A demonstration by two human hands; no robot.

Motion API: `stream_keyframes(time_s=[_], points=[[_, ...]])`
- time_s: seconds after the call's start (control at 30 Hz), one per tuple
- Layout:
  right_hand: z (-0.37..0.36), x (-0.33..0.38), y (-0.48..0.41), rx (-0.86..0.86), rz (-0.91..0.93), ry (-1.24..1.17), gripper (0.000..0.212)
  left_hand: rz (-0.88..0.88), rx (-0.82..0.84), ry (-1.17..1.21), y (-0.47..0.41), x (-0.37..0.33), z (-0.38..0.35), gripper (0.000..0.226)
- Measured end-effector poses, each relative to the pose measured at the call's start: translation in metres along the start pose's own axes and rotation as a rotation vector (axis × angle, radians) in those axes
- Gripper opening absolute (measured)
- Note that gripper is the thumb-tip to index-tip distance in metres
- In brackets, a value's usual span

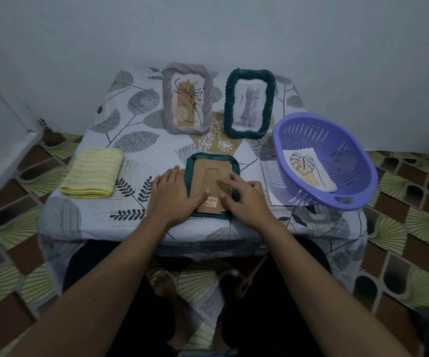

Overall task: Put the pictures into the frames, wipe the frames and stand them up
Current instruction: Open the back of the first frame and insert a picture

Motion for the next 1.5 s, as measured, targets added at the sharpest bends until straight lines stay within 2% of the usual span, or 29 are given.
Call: stream_keyframes(time_s=[0.2, 0.3, 0.37, 0.47, 0.57, 0.6, 0.77, 0.93, 1.07, 1.13, 1.23, 1.4, 1.5], points=[[-0.003, 0.005, -0.007, 0.018, 0.008, 0.079, 0.037, 0.008, 0.055, 0.088, 0.001, 0.001, 0.001, 0.099], [-0.005, 0.007, -0.007, 0.029, 0.006, 0.083, 0.038, 0.066, 0.167, 0.213, -0.003, 0.007, 0.006, 0.090], [-0.007, 0.011, -0.007, 0.046, 0.015, 0.067, 0.037, 0.111, 0.188, 0.323, -0.004, 0.014, 0.015, 0.073], [-0.013, 0.020, -0.004, 0.089, 0.035, 0.017, 0.036, 0.195, 0.129, 0.558, 0.004, 0.024, 0.030, 0.055], [-0.020, 0.036, 0.000, 0.152, 0.080, -0.031, 0.037, 0.289, -0.031, 0.778, 0.012, 0.034, 0.045, 0.022], [-0.022, 0.042, 0.002, 0.172, 0.097, -0.055, 0.038, 0.312, -0.092, 0.802, 0.013, 0.038, 0.051, 0.020], [-0.025, 0.074, 0.010, 0.308, 0.146, -0.351, 0.039, 0.368, -0.328, 0.870, 0.019, 0.047, 0.081, 0.025], [-0.011, 0.083, 0.013, 0.320, -0.006, -0.686, 0.035, 0.322, -0.402, 0.899, 0.018, 0.026, 0.096, 0.021], [0.011, 0.079, 0.009, 0.221, -0.085, -0.908, 0.030, 0.163, -0.388, 0.963, 0.012, -0.009, 0.104, 0.020], [0.020, 0.075, 0.007, 0.197, -0.142, -1.024, 0.027, 0.095, -0.323, 0.981, 0.008, -0.025, 0.101, 0.019], [0.030, 0.065, 0.002, 0.175, -0.224, -1.078, 0.034, 0.038, -0.198, 0.989, 0.005, -0.040, 0.085, 0.019], [0.032, 0.052, -0.001, 0.119, -0.263, -1.137, 0.022, 0.115, -0.146, 0.891, 0.005, -0.028, 0.053, 0.019], [0.029, 0.046, -0.003, 0.084, -0.273, -1.139, 0.026, 0.172, -0.107, 0.742, 0.008, -0.018, 0.039, 0.022]])
Point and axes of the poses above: each hand's wrist, its own y-axis away from the middle knuckle, its own z-axis out of the back of the hand, x = y × z, the point moved 6 cm from there along -y, towards the middle knuckle, and after that the axes turned 9 degrees about -z, right-handed, at the moved point
